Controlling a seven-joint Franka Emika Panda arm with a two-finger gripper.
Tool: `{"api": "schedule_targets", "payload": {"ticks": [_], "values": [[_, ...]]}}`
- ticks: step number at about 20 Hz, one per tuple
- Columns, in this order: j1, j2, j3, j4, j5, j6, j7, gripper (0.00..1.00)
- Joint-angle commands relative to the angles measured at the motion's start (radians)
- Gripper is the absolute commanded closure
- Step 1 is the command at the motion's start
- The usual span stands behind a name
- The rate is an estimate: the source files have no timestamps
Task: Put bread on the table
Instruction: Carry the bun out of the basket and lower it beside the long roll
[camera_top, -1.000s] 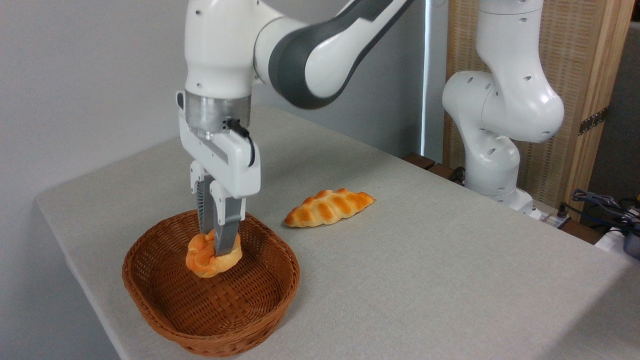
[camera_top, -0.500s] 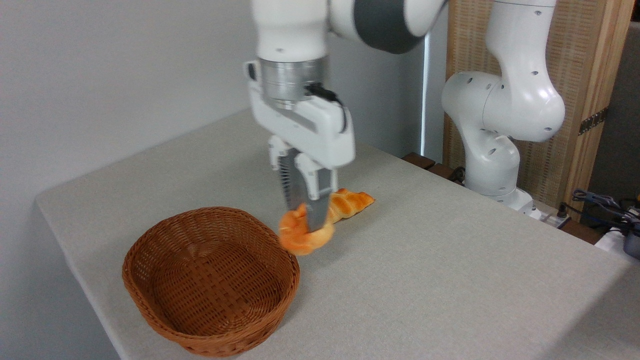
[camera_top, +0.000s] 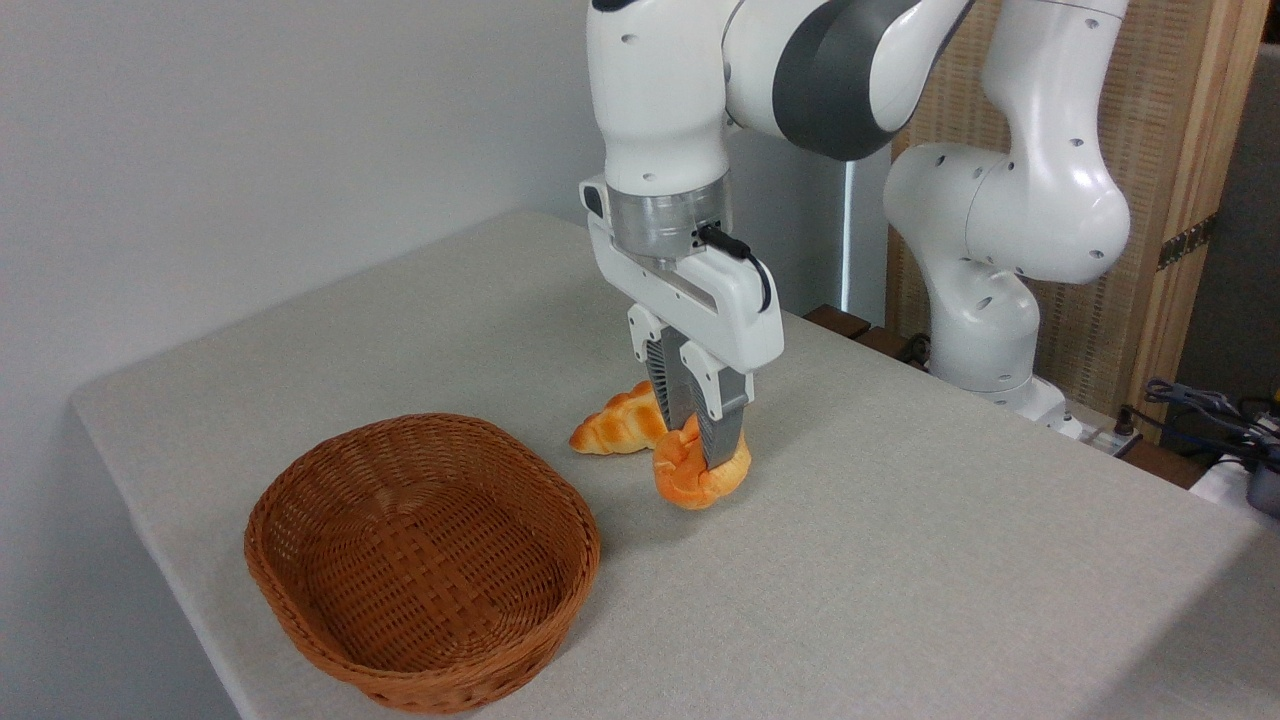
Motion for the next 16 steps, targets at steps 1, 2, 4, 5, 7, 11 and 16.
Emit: {"api": "schedule_targets", "payload": {"ticks": [1, 2, 4, 5, 7, 11, 16], "values": [[-0.003, -0.006, 0.003, -0.051, -0.016, 0.005, 0.018, 0.16], [-0.003, -0.004, 0.003, -0.051, -0.016, 0.005, 0.018, 0.11], [-0.003, -0.004, 0.003, -0.051, -0.016, 0.005, 0.018, 0.01], [-0.003, -0.003, 0.003, -0.051, -0.016, 0.007, 0.018, 0.00], [-0.005, 0.002, 0.003, -0.051, -0.016, 0.007, 0.018, 0.00], [-0.005, 0.002, 0.003, -0.050, -0.016, 0.007, 0.018, 0.00], [-0.005, 0.002, 0.003, -0.045, -0.010, 0.008, 0.019, 0.00]]}}
